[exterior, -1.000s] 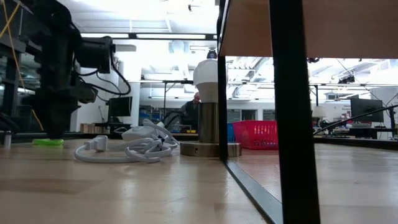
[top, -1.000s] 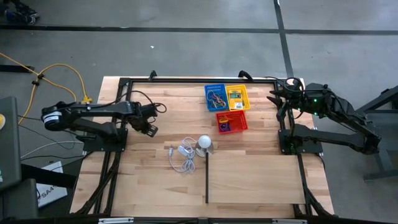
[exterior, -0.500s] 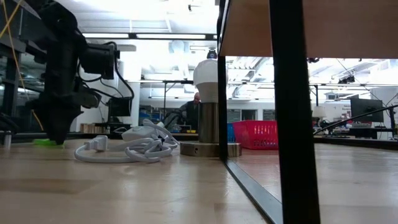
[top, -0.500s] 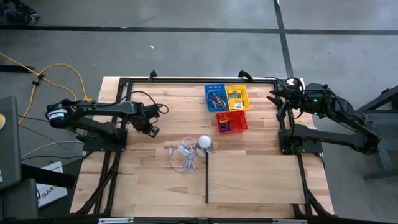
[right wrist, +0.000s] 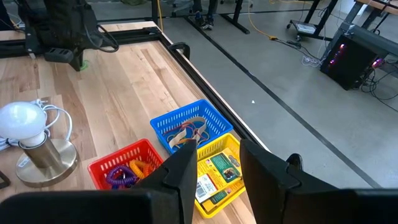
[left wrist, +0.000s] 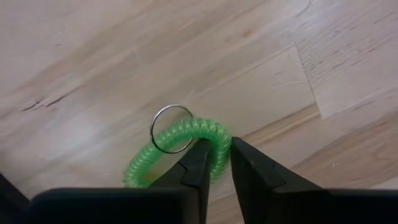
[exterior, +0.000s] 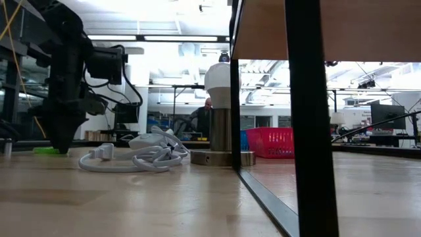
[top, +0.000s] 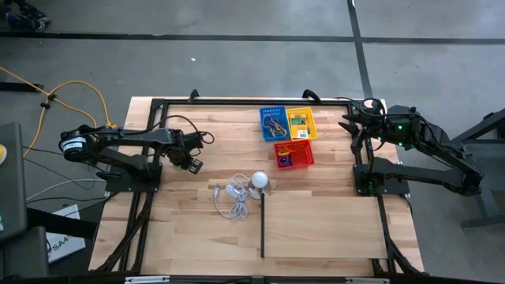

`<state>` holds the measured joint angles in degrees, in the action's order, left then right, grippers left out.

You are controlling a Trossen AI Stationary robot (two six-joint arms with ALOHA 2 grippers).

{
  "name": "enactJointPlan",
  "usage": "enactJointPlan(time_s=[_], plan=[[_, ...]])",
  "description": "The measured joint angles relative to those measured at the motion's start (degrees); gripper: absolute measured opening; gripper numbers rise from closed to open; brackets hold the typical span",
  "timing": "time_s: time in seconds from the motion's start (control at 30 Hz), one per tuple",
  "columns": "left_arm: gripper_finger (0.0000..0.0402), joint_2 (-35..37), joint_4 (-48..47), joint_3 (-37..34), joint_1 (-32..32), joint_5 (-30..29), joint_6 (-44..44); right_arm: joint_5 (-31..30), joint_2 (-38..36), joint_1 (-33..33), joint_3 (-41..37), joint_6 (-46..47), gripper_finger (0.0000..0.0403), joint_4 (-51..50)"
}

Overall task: Pick & Place Office Desk Supplies
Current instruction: Put the green coil keychain into the red bin

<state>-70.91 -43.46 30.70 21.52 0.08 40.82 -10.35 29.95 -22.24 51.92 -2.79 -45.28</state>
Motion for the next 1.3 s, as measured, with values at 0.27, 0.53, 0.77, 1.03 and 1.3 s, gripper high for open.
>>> enactJointPlan(time_s=[0.27,0.53,0.77,1.03,1.3], plan=[[0.0025,0.0,0.0,-0.1,0.0,0.0,0.1,0.0,0.0,0.0,0.0,0.0,0.011,0.0],[0.0023,0.0,0.7,-0.1,0.0,0.0,0.2,0.0,0.0,0.0,0.0,0.0,0.011,0.0],[0.0022,2.1,9.7,1.1,0.0,0.4,-0.1,0.0,0.0,0.0,0.0,0.0,0.011,0.0],[0.0021,5.7,25.4,1.0,0.0,0.2,-5.7,0.0,0.0,0.0,0.0,0.0,0.011,0.0],[0.0021,7.0,40.1,1.0,-0.1,0.2,-11.7,0.0,0.0,0.0,0.0,0.0,0.011,0.0]])
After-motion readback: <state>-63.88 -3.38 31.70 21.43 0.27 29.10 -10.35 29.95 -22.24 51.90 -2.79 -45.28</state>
